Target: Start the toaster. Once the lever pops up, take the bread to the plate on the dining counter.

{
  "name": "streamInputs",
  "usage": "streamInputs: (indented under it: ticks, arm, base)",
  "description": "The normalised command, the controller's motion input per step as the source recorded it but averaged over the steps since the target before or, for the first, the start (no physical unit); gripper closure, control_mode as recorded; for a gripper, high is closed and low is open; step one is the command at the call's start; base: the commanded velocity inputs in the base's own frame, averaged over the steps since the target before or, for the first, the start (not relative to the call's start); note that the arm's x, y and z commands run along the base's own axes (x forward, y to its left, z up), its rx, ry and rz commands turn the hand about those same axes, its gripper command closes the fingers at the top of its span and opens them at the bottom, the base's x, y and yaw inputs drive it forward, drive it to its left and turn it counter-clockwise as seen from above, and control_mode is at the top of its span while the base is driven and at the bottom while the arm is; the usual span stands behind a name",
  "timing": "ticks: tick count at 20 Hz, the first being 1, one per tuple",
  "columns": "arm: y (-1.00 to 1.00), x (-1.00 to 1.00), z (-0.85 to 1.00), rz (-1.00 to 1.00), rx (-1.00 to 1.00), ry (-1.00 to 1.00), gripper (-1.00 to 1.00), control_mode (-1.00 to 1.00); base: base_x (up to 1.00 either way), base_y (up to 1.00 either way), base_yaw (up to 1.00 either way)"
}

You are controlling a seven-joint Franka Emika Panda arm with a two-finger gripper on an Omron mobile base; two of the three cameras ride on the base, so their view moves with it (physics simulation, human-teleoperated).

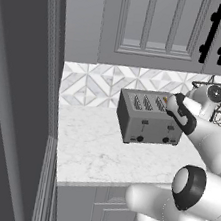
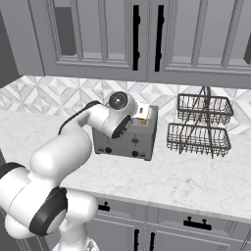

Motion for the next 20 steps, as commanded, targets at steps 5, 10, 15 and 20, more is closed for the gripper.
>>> streamInputs:
  ticks: [5, 10, 15, 20]
  arm:
    - [0.0, 0.0, -0.01, 0.0, 0.0, 0.01, -1.0, -1.0]
    - [0.0, -0.01, -0.1, 0.0, -0.02, 0.05, -1.0, -1.0]
    - [0.0, -0.15, -0.02, 0.0, -0.05, 0.05, -1.0, -1.0]
    - [0.0, -0.18, 0.0, 0.0, 0.0, 0.0, -1.0, -1.0]
  base:
    - [0.0, 0.0, 0.0]
    - [0.0, 0.0, 0.0]
    - [0.0, 0.0, 0.0]
    - [0.0, 0.0, 0.0]
